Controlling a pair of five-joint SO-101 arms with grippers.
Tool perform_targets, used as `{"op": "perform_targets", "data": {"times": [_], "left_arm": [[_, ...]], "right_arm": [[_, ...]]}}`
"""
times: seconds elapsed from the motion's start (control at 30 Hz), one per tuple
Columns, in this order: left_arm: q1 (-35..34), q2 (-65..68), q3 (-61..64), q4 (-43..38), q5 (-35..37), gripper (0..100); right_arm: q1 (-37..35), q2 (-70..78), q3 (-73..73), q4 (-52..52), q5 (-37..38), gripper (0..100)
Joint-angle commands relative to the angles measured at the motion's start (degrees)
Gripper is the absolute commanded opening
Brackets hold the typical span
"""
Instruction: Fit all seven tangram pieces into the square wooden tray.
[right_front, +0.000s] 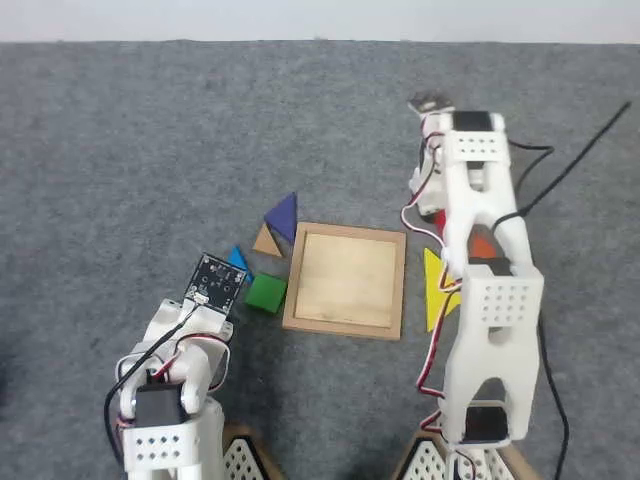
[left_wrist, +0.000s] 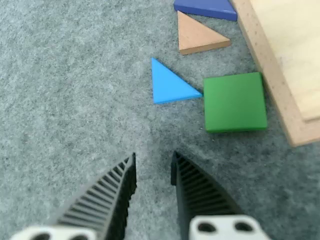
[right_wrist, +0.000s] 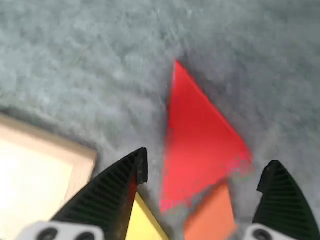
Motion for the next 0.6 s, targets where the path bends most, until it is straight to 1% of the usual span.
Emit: {"op": "perform_targets", "data": {"times": [0.0, 0.33, 0.57], "left_arm": [[-0.3, -1.1, -0.4, 0.4, -0.4, 11], [-0.3, -1.1, -0.4, 0.4, -0.4, 11], [-0.3, -1.1, -0.4, 0.4, -0.4, 11]], "right_arm": [[-1.5, -0.7, -0.5, -1.4, -1.0, 35.3], [2.3, 3.7, -0.4, -3.0, -1.1, 35.1], [2.3, 4.4, -0.5, -2.3, -1.1, 35.0]]}}
